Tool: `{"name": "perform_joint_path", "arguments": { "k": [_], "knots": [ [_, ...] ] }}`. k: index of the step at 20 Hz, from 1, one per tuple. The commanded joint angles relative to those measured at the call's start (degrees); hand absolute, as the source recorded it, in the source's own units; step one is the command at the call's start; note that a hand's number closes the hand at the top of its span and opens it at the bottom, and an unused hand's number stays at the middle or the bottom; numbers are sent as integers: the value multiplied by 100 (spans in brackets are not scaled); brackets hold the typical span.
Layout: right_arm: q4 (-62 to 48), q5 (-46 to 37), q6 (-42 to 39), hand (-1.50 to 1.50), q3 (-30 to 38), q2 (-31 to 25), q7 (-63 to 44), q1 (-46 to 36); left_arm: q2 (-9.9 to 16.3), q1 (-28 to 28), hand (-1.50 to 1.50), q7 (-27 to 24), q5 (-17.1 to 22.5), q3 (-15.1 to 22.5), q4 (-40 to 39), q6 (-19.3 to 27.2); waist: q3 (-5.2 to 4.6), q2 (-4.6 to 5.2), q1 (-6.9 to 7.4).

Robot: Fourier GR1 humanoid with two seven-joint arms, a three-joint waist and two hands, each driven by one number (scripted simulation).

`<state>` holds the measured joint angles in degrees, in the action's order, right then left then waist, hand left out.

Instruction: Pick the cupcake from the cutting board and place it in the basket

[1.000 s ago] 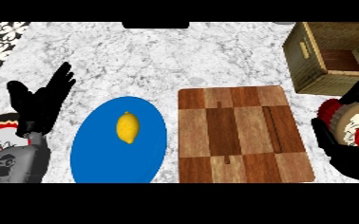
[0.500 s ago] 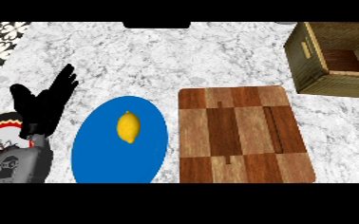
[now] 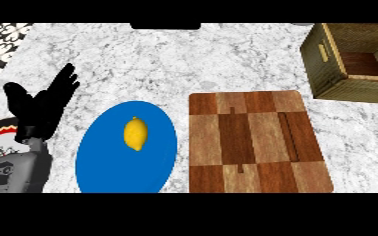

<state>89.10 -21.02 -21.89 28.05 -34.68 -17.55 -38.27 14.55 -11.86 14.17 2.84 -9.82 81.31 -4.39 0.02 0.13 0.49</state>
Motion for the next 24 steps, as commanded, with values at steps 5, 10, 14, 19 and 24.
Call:
{"name": "perform_joint_path", "arguments": {
  "k": [5,10,14,19,24],
  "knots": [
    [-1655,-64,491,150,31,-278,1401,-9,88,-279,0,264,108,-126,-41,-61,0,-5,-11],
    [-2743,-556,1374,-150,38,-299,1134,-480,-131,-169,0,23,-56,40,-40,68,-1,6,29],
    [-3140,-376,1397,-150,-68,-331,1648,-637,67,-41,0,180,41,-78,177,-99,0,-4,29],
    [-3916,-23,1468,-150,249,-551,2201,-1087,53,-251,0,178,-14,-60,-23,-74,1,11,39],
    [-4034,635,1703,-150,1163,-769,1494,-1191,-34,182,0,-397,-139,-52,-151,-67,1,-6,-1]
  ]
}}
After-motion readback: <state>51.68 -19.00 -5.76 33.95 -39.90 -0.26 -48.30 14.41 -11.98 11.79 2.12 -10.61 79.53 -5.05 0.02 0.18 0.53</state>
